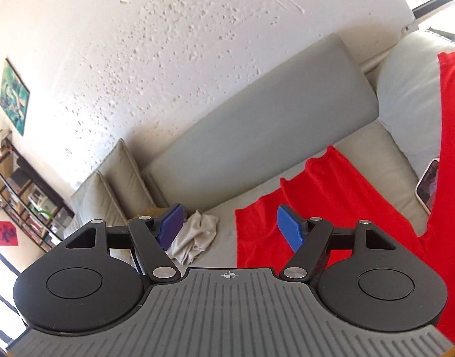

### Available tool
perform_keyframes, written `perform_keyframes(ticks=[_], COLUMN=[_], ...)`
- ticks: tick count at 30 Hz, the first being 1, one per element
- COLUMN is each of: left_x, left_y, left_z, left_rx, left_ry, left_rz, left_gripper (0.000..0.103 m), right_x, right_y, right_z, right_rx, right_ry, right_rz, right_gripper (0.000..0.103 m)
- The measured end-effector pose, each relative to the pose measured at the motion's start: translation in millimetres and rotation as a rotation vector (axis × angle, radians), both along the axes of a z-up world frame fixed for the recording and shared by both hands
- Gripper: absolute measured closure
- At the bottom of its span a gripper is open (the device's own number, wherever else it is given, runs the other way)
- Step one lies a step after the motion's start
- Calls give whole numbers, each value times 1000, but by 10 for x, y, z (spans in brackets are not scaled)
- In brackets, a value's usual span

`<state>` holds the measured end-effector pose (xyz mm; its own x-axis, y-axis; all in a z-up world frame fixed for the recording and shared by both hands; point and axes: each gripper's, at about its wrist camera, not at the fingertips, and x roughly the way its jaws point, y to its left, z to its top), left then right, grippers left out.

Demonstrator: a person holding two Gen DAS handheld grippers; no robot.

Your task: Fold clothes

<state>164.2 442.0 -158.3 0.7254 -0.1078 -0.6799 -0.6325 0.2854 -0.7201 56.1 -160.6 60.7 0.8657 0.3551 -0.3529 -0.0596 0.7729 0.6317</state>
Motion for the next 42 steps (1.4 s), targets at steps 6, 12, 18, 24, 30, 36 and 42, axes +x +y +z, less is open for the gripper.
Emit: perform_keyframes(ticks=[6, 12, 18, 24, 30, 36, 42], left_x=[67, -145, -243, -641, -1239, -1326, -1309], left_y=[-107, -216, -158, -656, -1335, -1713, -1898], left_z=[105, 524, 528, 971, 975, 477, 545], left_rx=[69, 259, 252, 257, 308, 236, 400], left_ry=[21, 169, 184, 131, 70, -3, 28], left_rz=[2, 90, 74, -21, -180, -162, -173], left_gripper=[95, 100, 94, 64, 59, 67, 103], right_x=[-137, -150, -128, -287, -658, -842, -1032], right_y=[-74, 41, 107, -32, -457, -839, -985], right_z=[21, 24, -36, 94, 141, -246, -416], right_rx=[6, -30, -17, -11, -62, 38, 36], right_ry=[-24, -25, 13, -20, -47, 32, 24], right_rz=[-5, 19, 56, 54, 26, -1, 16], right_gripper=[30, 30, 30, 30, 24, 23, 23])
